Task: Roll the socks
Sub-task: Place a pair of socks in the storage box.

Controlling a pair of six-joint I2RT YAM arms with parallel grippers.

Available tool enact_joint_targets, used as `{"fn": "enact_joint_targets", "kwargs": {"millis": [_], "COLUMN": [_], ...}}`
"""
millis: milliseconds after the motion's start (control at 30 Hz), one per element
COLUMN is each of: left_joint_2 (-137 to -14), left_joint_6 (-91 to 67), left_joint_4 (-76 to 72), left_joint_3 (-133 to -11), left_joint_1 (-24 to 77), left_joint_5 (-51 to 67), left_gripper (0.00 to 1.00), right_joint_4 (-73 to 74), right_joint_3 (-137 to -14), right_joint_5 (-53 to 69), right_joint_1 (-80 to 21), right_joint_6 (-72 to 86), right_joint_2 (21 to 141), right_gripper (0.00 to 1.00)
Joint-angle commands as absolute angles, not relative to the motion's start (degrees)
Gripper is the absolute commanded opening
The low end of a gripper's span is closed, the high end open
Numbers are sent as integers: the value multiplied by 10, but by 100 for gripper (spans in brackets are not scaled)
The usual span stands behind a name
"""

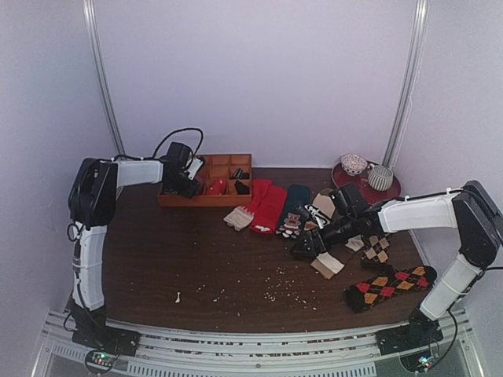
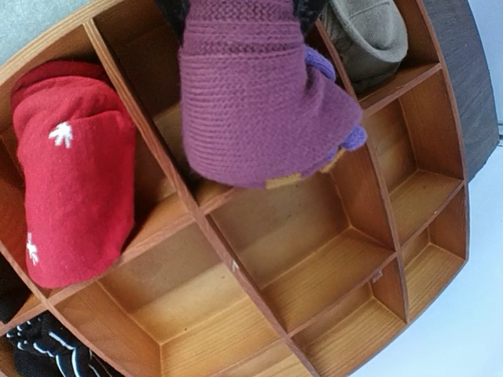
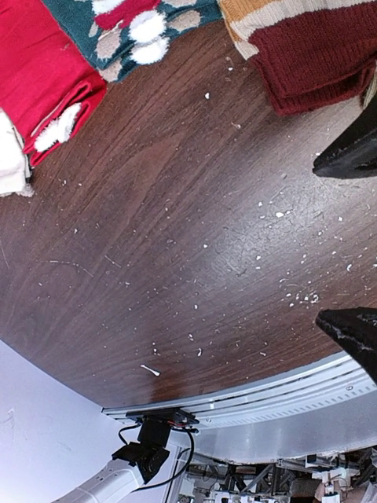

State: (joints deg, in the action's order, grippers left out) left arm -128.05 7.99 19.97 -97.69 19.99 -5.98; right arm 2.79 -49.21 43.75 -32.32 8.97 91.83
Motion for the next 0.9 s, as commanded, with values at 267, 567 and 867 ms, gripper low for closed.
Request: {"fn": "enact_joint_targets", "kwargs": {"millis": [267,567,867], "left_joint_2": [-1328,-1362,-1376], "left_joint_6": [87,75,83], "left_joint_4": [390,400,405], "left_joint_3": [-1016,-1041,-1064], "left_joint_1": [209,209,209], "left_joint_5": [-5,8,6], "left_gripper": [6,11,15], "right_joint_4": [11,6,7], "right_joint_3": [-489,-492,-492], "right_joint_5": [454,458,458], "right_joint_1": [-318,-318,-318], "right_joint_6": [85,87,88], "right_joint_2": [925,930,933], "right_gripper": [57,57,57]}}
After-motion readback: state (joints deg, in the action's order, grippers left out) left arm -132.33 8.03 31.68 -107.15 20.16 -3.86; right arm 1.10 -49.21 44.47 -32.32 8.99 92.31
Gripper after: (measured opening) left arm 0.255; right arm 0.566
